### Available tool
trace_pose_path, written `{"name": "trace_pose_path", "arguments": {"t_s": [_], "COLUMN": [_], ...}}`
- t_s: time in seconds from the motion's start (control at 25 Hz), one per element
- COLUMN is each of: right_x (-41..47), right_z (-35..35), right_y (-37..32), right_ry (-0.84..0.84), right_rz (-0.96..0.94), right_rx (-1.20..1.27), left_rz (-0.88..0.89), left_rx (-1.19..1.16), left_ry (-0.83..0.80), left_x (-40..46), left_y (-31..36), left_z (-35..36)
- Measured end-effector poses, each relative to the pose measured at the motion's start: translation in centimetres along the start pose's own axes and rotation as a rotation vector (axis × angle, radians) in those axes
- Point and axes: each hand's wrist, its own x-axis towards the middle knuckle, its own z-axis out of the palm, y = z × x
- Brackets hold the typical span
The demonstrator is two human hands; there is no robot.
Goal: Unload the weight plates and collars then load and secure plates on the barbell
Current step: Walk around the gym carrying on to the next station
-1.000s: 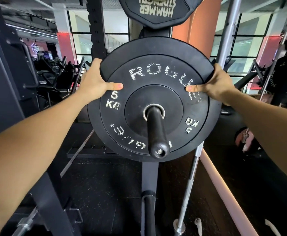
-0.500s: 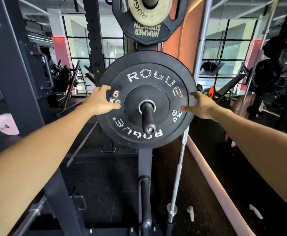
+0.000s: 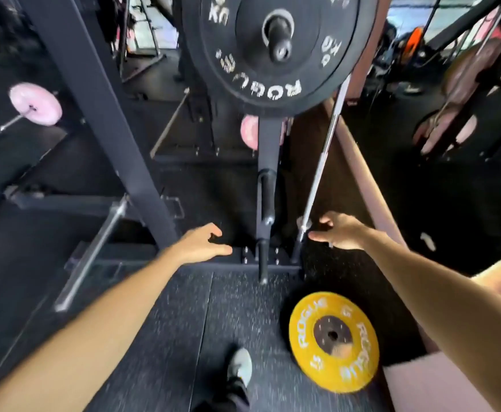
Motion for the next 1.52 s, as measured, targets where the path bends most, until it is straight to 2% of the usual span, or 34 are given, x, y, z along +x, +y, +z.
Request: {"name": "trace_pose_path", "arguments": {"t_s": [0.2, 0.4, 0.56, 0.68, 1.0, 1.12, 1.24, 1.36, 1.52], "right_x": [-5.2, -10.0, -12.2, -10.9, -8.5, -10.0, -10.2, -8.5, -4.4], "right_z": [15.4, 28.9, 35.4, 38.6, 49.2, 53.0, 56.4, 59.4, 64.2], "right_y": [2.9, 2.1, -3.1, -10.2, -36.2, -43.5, -49.2, -54.1, -63.2], "right_ry": [-0.354, -0.625, -0.794, -0.831, -0.801, -0.817, -0.837, -0.865, -0.903], "right_rz": [0.046, -0.011, -0.114, -0.151, -0.25, -0.387, -0.467, -0.474, -0.455], "right_rx": [-0.078, -0.333, -0.505, -0.538, -0.359, -0.44, -0.591, -0.737, -0.757], "left_rz": [-0.305, -0.554, -0.739, -0.851, -0.915, -0.93, -0.99, -0.966, -0.975], "left_rx": [-0.149, -0.34, -0.504, -0.606, -0.757, -0.764, -0.734, -0.722, -0.794], "left_ry": [-0.171, -0.211, -0.132, -0.116, 0.013, 0.048, -0.013, -0.062, -0.017], "left_x": [-7.5, -15.6, -21.3, -25.3, -31.7, -32.4, -32.3, -31.4, -28.7], "left_y": [-12.0, -21.0, -28.3, -33.5, -52.6, -57.9, -62.2, -66.0, -74.1], "left_z": [11.5, 17.8, 19.8, 18.4, 10.5, 7.5, 5.1, 2.0, -5.0]}}
